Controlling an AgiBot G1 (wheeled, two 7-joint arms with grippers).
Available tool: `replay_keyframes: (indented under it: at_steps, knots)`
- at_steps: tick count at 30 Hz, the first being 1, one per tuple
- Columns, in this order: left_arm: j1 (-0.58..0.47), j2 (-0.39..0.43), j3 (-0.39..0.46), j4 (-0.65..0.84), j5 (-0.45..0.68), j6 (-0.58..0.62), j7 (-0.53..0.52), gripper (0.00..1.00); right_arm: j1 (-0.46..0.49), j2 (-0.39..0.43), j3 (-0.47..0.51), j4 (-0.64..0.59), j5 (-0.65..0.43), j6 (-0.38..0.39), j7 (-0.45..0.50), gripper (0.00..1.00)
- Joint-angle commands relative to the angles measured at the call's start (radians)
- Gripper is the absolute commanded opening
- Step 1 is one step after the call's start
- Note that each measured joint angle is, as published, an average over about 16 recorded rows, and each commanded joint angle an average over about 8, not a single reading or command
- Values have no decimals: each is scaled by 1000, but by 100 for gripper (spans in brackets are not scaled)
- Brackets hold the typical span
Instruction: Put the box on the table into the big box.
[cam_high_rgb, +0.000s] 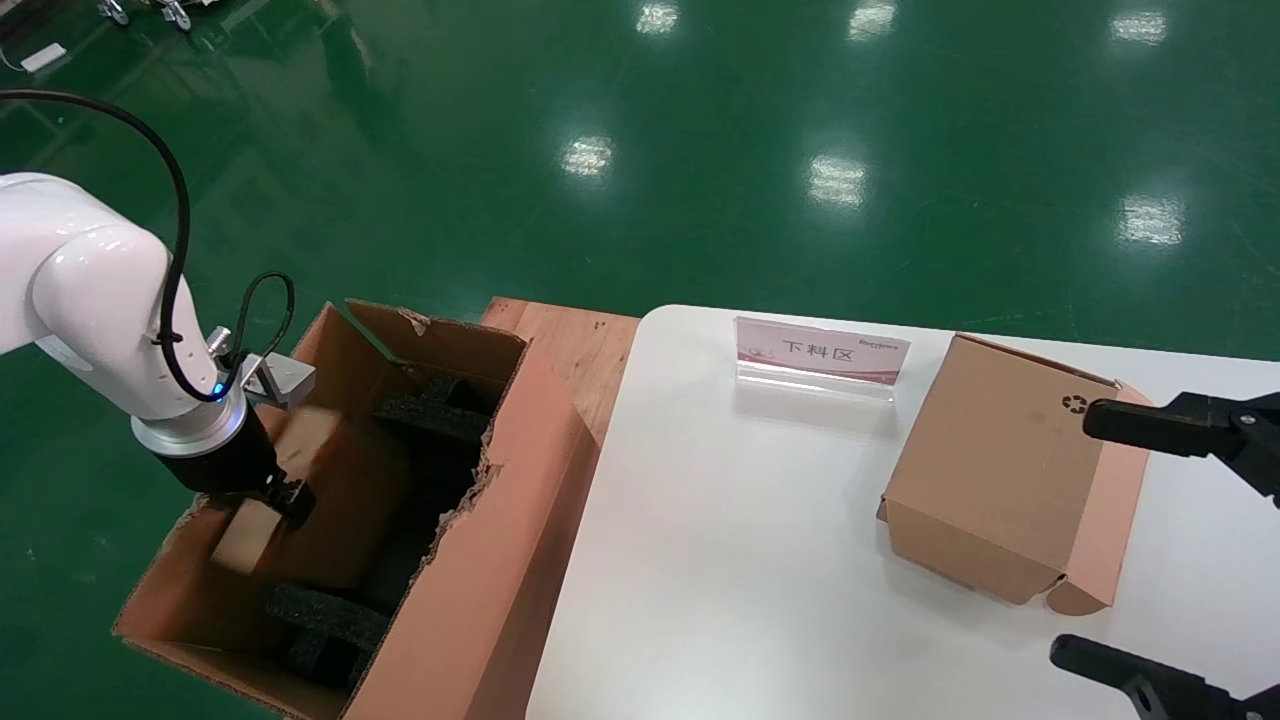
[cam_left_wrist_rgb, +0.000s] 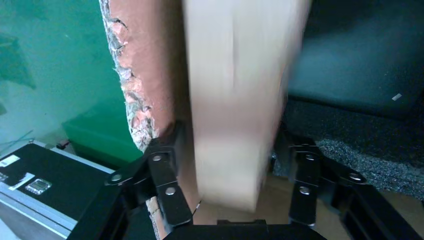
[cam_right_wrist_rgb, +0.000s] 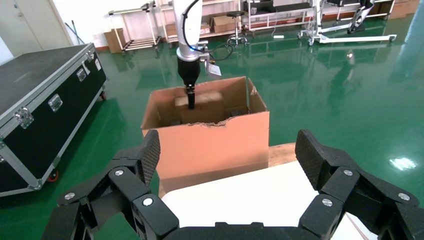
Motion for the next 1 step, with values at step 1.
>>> replay_keyframes:
  at_steps: [1]
  knots:
    - [0, 0, 1, 0, 0, 2, 0, 100, 0, 0, 0, 0, 0, 0, 0, 100]
